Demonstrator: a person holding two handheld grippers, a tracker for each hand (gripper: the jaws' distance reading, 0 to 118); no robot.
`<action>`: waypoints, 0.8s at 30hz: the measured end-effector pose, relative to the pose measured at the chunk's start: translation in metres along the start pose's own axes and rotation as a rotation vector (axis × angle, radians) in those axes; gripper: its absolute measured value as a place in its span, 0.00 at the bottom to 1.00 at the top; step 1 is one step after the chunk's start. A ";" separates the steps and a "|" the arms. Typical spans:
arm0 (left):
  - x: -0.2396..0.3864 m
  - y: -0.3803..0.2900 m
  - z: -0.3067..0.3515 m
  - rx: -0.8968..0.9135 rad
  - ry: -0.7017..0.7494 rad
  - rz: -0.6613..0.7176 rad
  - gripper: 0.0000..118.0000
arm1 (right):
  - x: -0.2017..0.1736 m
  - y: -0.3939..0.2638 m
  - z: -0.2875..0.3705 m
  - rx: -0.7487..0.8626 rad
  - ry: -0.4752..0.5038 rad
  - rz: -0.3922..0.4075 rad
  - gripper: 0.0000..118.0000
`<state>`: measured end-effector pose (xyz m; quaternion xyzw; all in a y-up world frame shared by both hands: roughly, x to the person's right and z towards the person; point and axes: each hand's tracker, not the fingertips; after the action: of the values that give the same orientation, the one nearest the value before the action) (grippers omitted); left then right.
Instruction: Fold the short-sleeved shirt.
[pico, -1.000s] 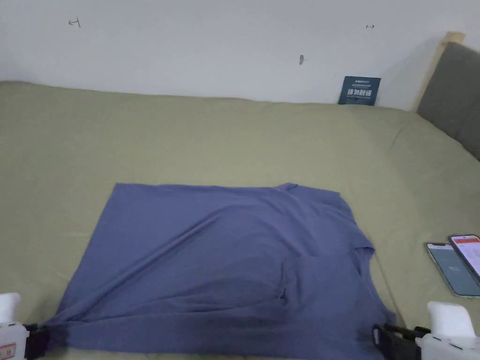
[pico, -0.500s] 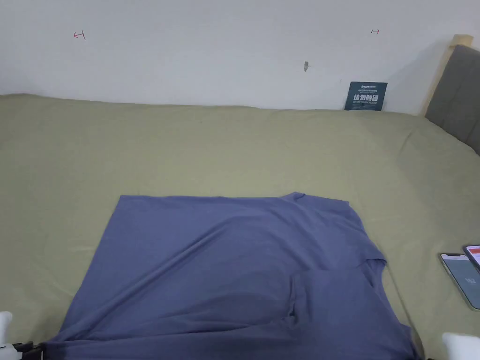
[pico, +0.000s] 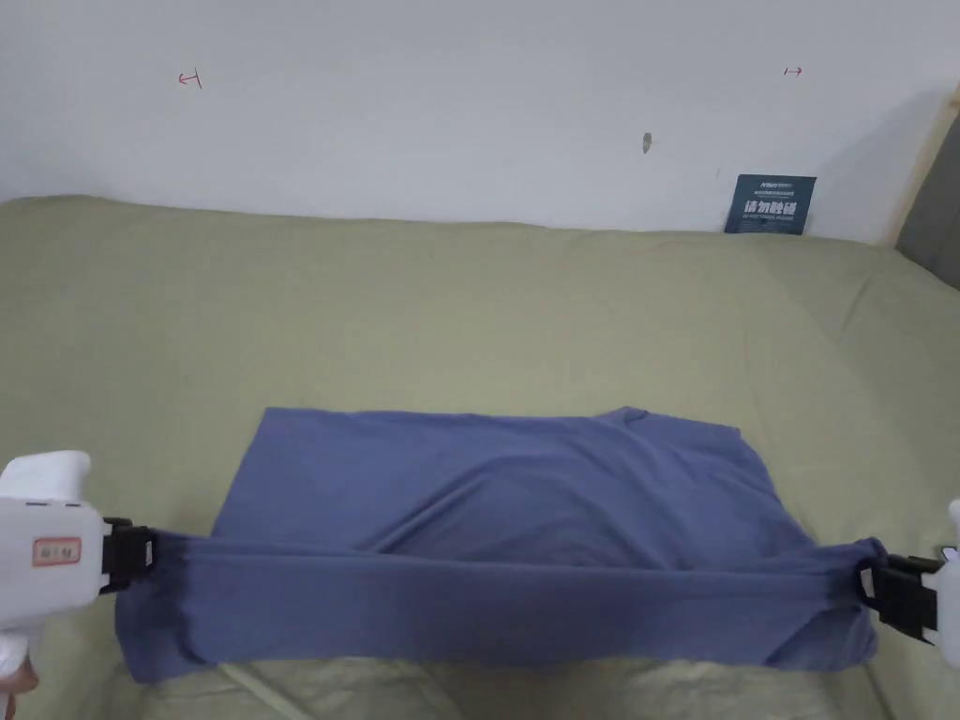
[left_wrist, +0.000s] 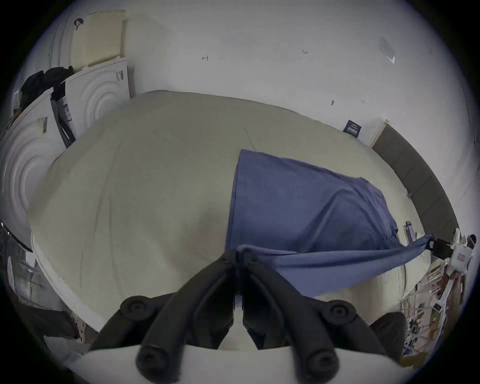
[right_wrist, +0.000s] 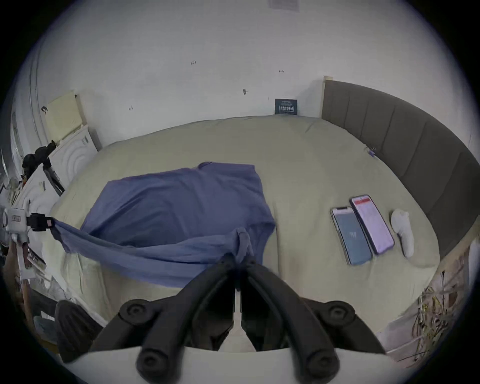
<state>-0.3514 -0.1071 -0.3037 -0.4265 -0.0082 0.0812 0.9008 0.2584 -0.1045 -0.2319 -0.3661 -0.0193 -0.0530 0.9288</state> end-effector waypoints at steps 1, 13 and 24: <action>0.001 0.010 -0.011 -0.009 0.003 -0.005 0.05 | 0.000 0.008 -0.013 -0.028 -0.019 -0.009 0.02; 0.013 0.050 -0.121 -0.115 -0.039 0.020 0.07 | 0.013 0.035 -0.131 -0.184 -0.041 -0.115 0.04; 0.007 0.006 -0.058 -0.024 0.065 -0.051 0.00 | 0.014 -0.010 -0.069 -0.115 -0.082 -0.085 0.07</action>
<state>-0.3407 -0.1464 -0.3456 -0.4392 0.0094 0.0441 0.8972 0.2706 -0.1595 -0.2747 -0.4195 -0.0697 -0.0782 0.9017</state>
